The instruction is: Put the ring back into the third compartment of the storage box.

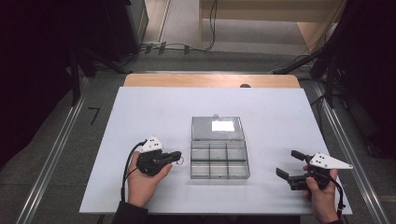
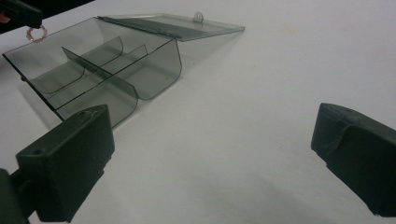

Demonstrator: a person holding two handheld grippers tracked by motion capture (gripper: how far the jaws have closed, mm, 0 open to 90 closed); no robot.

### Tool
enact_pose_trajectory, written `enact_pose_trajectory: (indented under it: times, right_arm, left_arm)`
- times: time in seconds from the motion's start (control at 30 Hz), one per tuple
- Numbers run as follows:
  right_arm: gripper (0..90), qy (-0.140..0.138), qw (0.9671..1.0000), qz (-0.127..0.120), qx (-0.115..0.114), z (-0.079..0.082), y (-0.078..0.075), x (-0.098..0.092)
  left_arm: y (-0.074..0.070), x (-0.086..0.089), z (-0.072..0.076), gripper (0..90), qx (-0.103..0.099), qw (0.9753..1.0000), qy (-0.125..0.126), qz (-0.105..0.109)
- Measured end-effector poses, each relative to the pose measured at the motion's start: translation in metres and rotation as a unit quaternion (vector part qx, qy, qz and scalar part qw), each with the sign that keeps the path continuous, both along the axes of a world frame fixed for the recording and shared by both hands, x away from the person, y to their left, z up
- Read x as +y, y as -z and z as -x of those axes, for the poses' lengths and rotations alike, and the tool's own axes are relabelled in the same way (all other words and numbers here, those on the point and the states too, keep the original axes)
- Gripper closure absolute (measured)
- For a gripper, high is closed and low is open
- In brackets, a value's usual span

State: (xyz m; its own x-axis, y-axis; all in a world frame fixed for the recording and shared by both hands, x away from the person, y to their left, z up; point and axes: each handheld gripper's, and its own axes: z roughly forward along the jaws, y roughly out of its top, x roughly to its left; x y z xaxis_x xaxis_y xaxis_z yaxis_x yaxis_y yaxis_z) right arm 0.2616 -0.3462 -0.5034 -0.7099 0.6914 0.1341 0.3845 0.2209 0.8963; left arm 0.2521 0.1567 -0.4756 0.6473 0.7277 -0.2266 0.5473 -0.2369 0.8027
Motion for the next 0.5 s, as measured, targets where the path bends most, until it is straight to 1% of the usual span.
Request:
enact_pose_trajectory:
  times: [0.17,0.5]
  right_arm:
    - [0.0,-0.001,1.0000,-0.002,0.001,0.0003,-0.0001,-0.0001]
    - [0.0,0.000,1.0000,0.001,0.001,0.0003,0.0000,0.0010]
  left_arm:
    - [-0.0045,-0.0036,-0.0006,88.4,-0.004,1.0000,0.004,-0.002]
    - [-0.0104,-0.0092,-0.0020,88.3,-0.010,0.9999,0.008,0.006]
